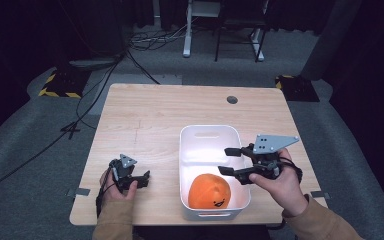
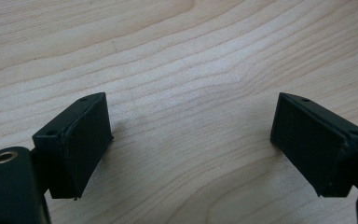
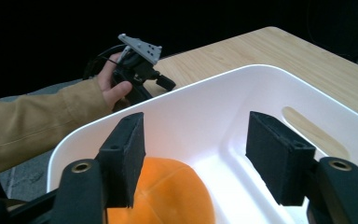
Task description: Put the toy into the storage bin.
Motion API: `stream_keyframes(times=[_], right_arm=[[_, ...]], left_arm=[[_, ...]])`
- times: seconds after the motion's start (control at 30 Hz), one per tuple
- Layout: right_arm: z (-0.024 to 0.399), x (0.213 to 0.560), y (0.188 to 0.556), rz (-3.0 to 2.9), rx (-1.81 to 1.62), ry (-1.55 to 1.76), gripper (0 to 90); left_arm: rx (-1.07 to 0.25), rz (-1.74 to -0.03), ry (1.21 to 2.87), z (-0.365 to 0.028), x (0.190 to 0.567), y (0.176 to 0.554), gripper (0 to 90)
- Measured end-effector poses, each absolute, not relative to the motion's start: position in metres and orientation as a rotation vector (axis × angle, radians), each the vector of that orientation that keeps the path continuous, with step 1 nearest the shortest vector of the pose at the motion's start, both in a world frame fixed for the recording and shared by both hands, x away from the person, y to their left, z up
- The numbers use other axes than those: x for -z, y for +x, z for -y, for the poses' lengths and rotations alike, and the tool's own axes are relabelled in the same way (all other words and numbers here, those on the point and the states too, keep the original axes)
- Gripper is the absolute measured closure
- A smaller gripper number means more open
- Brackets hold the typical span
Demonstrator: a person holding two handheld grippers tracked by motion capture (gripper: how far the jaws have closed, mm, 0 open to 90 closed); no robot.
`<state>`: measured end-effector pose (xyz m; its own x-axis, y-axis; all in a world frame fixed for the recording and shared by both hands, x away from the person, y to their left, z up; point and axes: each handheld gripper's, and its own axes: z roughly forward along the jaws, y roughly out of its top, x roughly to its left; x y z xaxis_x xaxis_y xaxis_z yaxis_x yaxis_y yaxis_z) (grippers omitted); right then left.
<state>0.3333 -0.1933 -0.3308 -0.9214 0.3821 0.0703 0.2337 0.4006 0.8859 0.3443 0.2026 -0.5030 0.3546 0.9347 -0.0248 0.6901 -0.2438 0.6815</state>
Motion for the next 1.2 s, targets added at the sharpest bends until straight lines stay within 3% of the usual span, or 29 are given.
stream_keyframes(times=[0.47,0.9,1.2], right_arm=[[0.227,0.33,0.351,-2.424,-1.451,0.691,31.9],[0.275,0.335,0.366,-2.366,-1.346,0.841,20.8],[0.306,0.35,0.378,-2.35,-1.255,0.963,19.5]], left_arm=[[-0.525,-1.407,2.018,-0.203,0.503,0.344,12.5],[-0.524,-1.407,2.018,-0.203,0.503,0.344,12.5],[-0.522,-1.407,2.017,-0.203,0.503,0.344,12.4]])
